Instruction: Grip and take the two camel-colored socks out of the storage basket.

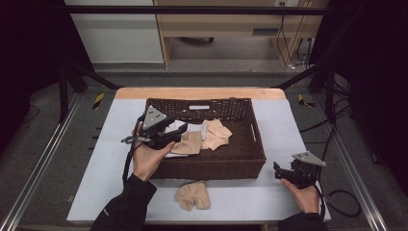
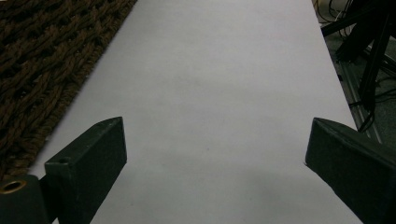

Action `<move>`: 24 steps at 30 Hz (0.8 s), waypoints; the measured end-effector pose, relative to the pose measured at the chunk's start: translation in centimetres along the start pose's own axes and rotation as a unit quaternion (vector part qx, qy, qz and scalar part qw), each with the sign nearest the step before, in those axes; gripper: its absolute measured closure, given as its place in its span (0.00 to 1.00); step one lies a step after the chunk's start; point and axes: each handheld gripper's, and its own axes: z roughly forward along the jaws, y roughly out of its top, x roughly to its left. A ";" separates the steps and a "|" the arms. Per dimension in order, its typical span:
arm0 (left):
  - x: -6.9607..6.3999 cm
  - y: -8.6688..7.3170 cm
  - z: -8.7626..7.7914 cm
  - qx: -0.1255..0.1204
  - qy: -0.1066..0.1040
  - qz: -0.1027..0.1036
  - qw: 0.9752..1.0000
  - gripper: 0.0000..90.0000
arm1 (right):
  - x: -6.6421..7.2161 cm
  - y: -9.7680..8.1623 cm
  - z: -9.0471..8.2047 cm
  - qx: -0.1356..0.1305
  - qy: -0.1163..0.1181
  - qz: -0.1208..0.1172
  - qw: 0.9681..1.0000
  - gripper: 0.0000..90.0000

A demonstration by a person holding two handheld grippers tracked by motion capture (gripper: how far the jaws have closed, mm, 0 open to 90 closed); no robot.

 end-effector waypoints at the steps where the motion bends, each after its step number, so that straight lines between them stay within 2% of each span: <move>1: 0.0 0.0 0.0 0.000 0.000 0.000 1.000 0.49 | 0.0 0.0 0.0 -0.001 0.000 0.000 1.000 0.06; 2: 0.3 -0.1 0.9 0.004 0.007 0.004 1.000 0.49 | 0.0 0.0 0.0 -0.003 0.001 -0.001 1.000 0.06; 3: 0.3 -0.1 0.9 0.004 0.007 0.004 1.000 0.48 | 0.0 0.0 0.0 -0.004 0.001 -0.001 1.000 0.06; 6: 0.7 -0.4 2.7 0.017 0.020 0.002 1.000 0.48 | 0.1 0.1 -0.1 -0.010 0.007 0.005 1.000 0.06; 14: 1.3 -1.4 5.2 0.050 0.032 0.014 0.998 0.48 | 0.1 0.3 -0.1 -0.018 0.008 0.007 1.000 0.06; 16: 1.7 -1.9 6.1 0.066 0.036 0.009 0.997 0.48 | 0.1 0.3 -0.1 -0.020 0.008 0.007 1.000 0.06; 20: 2.0 -2.3 6.8 0.079 0.040 0.004 0.996 0.49 | 0.0 0.3 -0.1 -0.019 0.007 0.006 1.000 0.06; 24: 2.3 -3.1 8.0 0.108 0.055 0.017 0.993 0.48 | 0.0 0.3 0.0 -0.018 0.007 0.008 1.000 0.06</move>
